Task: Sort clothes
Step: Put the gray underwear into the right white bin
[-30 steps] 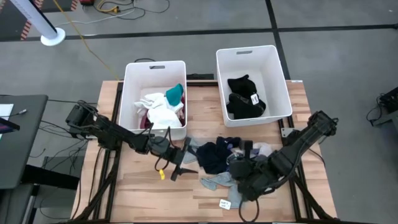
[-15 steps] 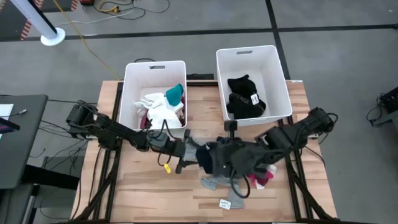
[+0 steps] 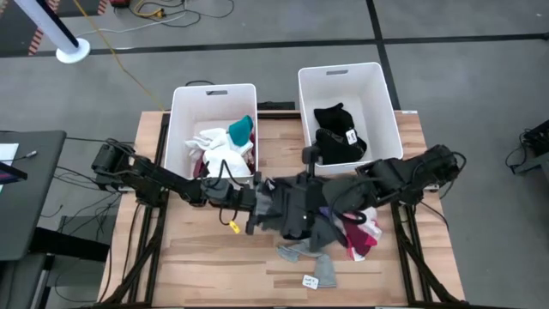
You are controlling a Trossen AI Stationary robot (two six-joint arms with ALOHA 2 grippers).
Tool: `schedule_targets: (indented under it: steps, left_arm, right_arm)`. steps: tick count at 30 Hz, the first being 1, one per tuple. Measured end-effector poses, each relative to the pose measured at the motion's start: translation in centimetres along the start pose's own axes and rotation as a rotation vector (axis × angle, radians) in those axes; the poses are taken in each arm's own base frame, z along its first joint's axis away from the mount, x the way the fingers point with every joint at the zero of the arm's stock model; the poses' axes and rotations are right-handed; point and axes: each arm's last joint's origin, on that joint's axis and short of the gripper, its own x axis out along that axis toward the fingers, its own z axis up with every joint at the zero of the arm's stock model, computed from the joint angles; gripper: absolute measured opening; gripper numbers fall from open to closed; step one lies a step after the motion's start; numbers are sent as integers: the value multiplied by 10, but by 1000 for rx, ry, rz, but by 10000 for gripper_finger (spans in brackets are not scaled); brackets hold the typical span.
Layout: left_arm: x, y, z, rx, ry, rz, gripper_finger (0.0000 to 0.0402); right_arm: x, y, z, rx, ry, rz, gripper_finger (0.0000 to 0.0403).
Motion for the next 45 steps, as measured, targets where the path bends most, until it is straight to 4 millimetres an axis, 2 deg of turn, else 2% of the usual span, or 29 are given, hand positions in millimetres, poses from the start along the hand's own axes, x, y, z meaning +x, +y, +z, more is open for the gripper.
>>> schedule_targets:
  steps: [9, 13, 17, 26, 36, 45]
  left_arm:
    - [1, 11, 0, -48, -5, 60, 268]
    - [2, 14, 2, -26, -11, 68, 246]
    - [4, 12, 6, -2, -28, 31, 189]
    - [9, 9, 18, 70, -74, -90, 15]
    - [28, 10, 49, 221, -57, -94, 4]
    - [41, 13, 83, 351, 21, -109, 2]
  right_arm:
    - [7, -11, 4, 31, -71, 11, 0]
    - [8, -11, 4, 31, -75, 20, 0]
    - [7, -9, 5, 36, -79, 26, 0]
    - [-5, 8, 8, 25, -80, 92, 0]
    - [-32, 41, 14, 14, -112, 245, 15]
    - [-58, 68, 0, 106, 57, 364, 30]
